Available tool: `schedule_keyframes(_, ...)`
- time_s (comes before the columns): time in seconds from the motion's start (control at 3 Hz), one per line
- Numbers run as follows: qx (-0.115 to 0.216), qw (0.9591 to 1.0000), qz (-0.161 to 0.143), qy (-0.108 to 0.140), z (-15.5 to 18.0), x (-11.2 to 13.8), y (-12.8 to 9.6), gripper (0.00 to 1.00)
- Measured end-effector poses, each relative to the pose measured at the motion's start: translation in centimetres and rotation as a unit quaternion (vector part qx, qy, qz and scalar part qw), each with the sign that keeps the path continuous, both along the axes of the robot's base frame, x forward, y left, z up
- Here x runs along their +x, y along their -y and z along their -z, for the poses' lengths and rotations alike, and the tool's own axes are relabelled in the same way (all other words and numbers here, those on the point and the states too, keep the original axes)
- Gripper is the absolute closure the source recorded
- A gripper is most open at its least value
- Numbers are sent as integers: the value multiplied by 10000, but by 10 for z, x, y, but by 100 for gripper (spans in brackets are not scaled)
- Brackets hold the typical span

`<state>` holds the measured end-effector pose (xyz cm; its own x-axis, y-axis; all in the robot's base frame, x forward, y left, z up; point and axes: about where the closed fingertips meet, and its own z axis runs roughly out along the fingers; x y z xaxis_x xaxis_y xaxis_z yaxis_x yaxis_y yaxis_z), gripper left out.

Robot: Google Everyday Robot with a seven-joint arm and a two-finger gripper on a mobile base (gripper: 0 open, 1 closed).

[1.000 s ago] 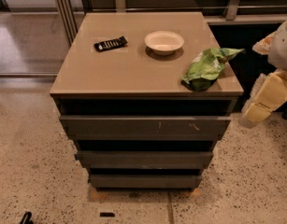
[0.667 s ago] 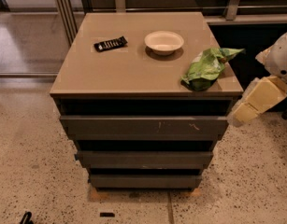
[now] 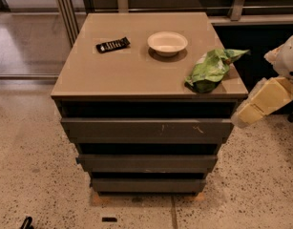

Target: Open middle drawer

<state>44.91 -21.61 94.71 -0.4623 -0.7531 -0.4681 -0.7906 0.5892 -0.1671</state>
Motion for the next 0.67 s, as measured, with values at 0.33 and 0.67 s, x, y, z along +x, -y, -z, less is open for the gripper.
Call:
schedule_keyframes(0.33,278,9995,148,98,14,-10,-8,0)
schedule_keyframes(0.67,998,9921,754,37,83,-20,-20,0)
